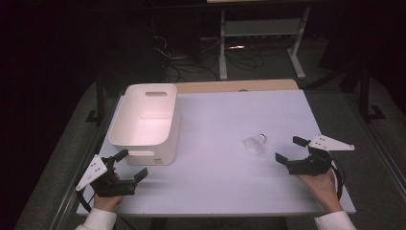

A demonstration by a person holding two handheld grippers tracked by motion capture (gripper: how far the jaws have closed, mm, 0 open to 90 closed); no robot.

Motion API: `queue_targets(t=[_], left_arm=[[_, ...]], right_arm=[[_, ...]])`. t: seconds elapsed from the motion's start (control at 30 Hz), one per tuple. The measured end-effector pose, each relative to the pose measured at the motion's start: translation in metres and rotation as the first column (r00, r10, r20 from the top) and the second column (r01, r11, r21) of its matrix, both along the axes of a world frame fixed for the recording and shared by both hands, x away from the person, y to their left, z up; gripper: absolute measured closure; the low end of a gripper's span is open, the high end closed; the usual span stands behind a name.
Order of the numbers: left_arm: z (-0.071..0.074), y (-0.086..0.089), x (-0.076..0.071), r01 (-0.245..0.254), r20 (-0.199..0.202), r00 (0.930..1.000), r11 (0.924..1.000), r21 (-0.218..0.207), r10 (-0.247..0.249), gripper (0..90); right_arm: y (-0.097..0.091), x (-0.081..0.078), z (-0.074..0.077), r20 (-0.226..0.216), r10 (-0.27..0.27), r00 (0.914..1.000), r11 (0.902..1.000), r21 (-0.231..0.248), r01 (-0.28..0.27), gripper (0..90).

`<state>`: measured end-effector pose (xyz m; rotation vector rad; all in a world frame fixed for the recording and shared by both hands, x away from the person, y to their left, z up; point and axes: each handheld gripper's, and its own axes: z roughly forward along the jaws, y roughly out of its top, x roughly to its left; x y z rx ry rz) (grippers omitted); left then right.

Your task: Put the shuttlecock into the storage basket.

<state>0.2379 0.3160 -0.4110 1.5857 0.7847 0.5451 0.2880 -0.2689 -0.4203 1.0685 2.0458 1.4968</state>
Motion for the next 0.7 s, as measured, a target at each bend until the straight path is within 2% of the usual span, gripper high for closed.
queue_targets(t=[0.1,0.4,0.7], left_arm=[[0.0,0.001,0.0,-0.007,0.0,1.0,1.0,-0.003,0.007,0.0],[0.0,0.001,-0.001,-0.003,-0.001,1.0,1.0,-0.004,0.003,0.0],[0.0,0.001,-0.001,-0.003,-0.003,1.0,1.0,-0.004,0.003,0.0]], right_arm=[[0.001,-0.001,0.003,-0.004,-0.001,1.0,0.9998,-0.02,0.001,1.7],[0.001,0.003,0.005,-0.054,-0.001,0.9986,0.9967,-0.081,-0.003,1.7],[0.005,0.011,0.008,-0.086,0.01,0.9963,0.9943,-0.104,-0.019,1.7]])
